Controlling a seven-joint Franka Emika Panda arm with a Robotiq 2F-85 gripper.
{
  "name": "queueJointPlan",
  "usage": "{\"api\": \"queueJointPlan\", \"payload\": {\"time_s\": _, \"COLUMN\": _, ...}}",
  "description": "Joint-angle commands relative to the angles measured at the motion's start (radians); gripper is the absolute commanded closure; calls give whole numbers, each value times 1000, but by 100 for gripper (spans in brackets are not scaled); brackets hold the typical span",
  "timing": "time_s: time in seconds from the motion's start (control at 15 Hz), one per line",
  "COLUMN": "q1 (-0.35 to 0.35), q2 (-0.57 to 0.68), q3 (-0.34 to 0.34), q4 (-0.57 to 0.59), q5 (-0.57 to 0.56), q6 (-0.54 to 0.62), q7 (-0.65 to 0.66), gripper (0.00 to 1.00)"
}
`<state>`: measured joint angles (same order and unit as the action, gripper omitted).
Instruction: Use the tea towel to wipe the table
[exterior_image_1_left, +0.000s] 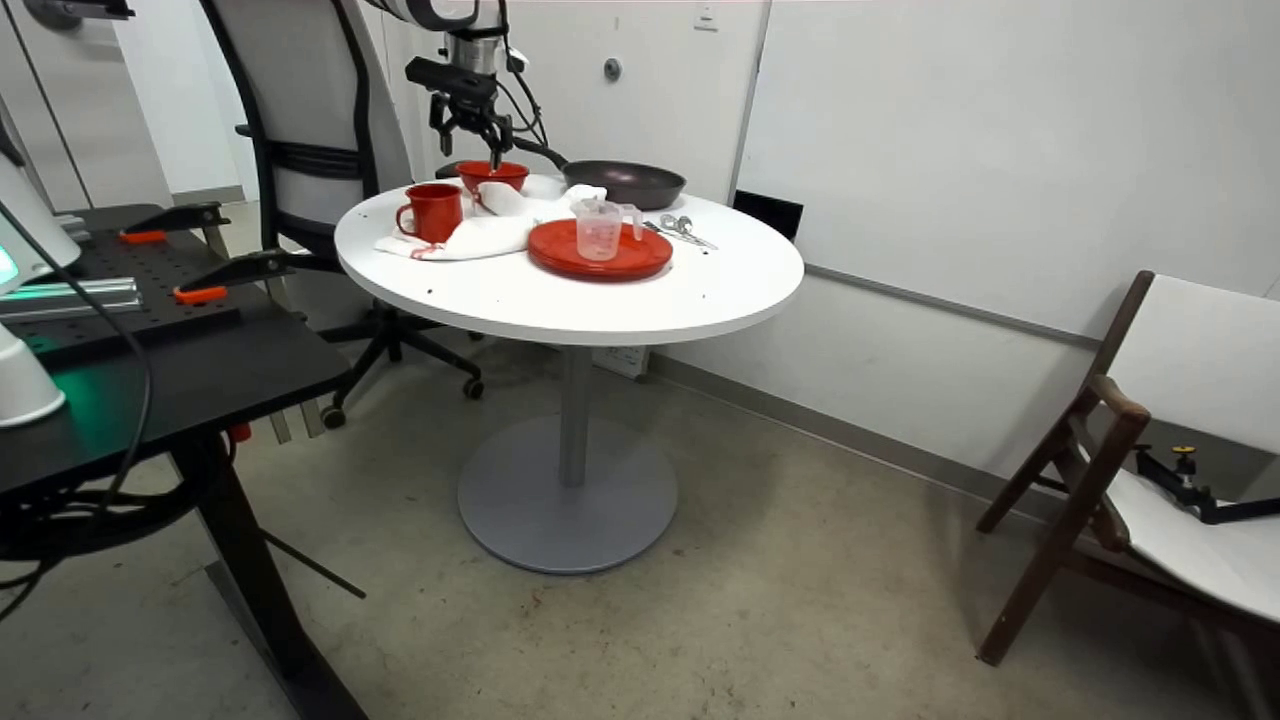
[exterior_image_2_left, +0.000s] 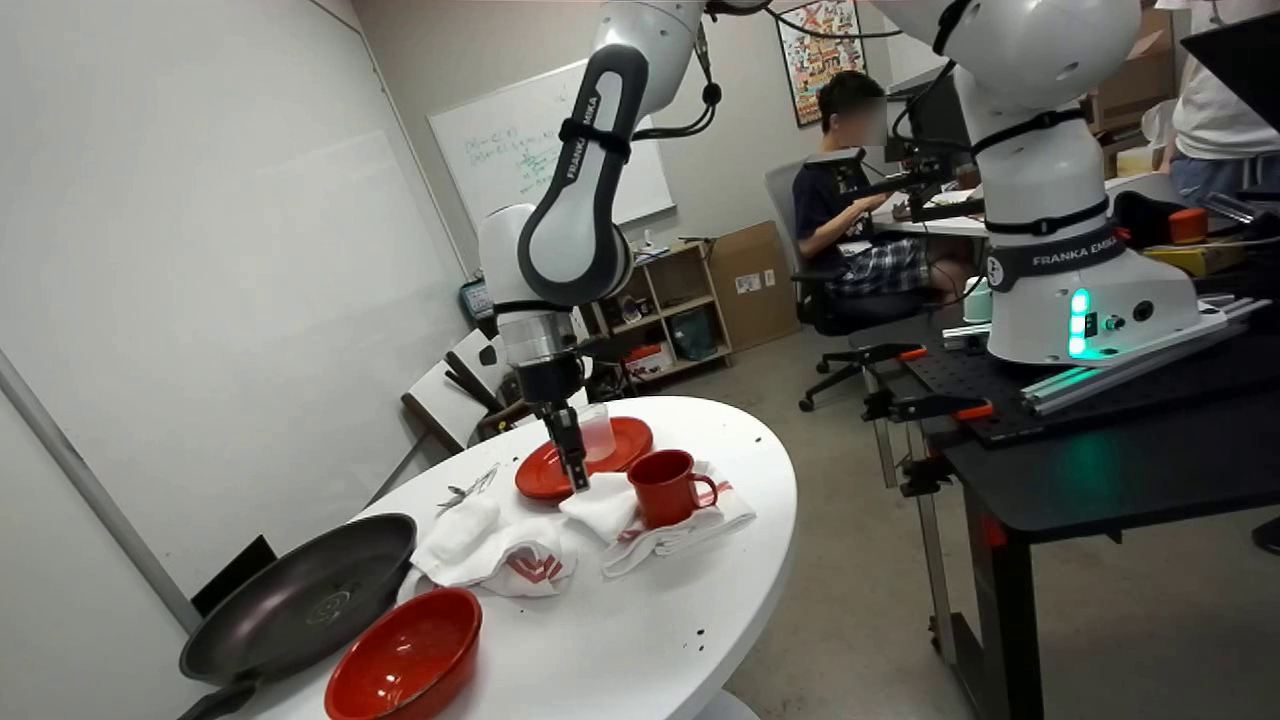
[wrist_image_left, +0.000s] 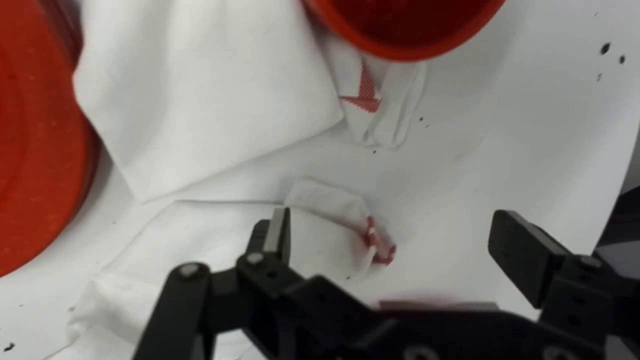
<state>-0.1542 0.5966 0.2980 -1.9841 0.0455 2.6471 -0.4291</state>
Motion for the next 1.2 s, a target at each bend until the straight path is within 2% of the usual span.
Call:
{"api": "queueJointPlan", "payload": {"time_s": 0.0, "q1": -72, "q2": -155, "q3": 86, "q4": -246, "q5": 72, "q6": 92, "q7": -155, "gripper": 0}}
{"api": "queueJointPlan", "payload": {"time_s": 0.27, "q1": -153, "q2": -265, "q3": 190, "q4": -427, "q5": 168, "q6": 168, "q7": -303, "gripper": 0}}
{"api": "queueJointPlan", "payload": {"time_s": 0.47, "q1": -203, "q2": -324, "q3": 261, "q4": -502, "q5": 282, "q6": 187, "q7": -426, "gripper": 0}}
{"api": "queueJointPlan", "payload": {"time_s": 0.67, "q1": -218, "q2": -382, "q3": 300, "q4": -542, "q5": 419, "q6": 180, "q7": -550, "gripper": 0}}
{"api": "queueJointPlan", "payload": {"time_s": 0.87, "q1": -190, "q2": -451, "q3": 288, "q4": -573, "q5": 553, "q6": 152, "q7": -663, "gripper": 0}}
{"api": "queueJointPlan", "payload": {"time_s": 1.13, "q1": -84, "q2": -539, "q3": 192, "q4": -610, "q5": 649, "q6": 111, "q7": -775, "gripper": 0}}
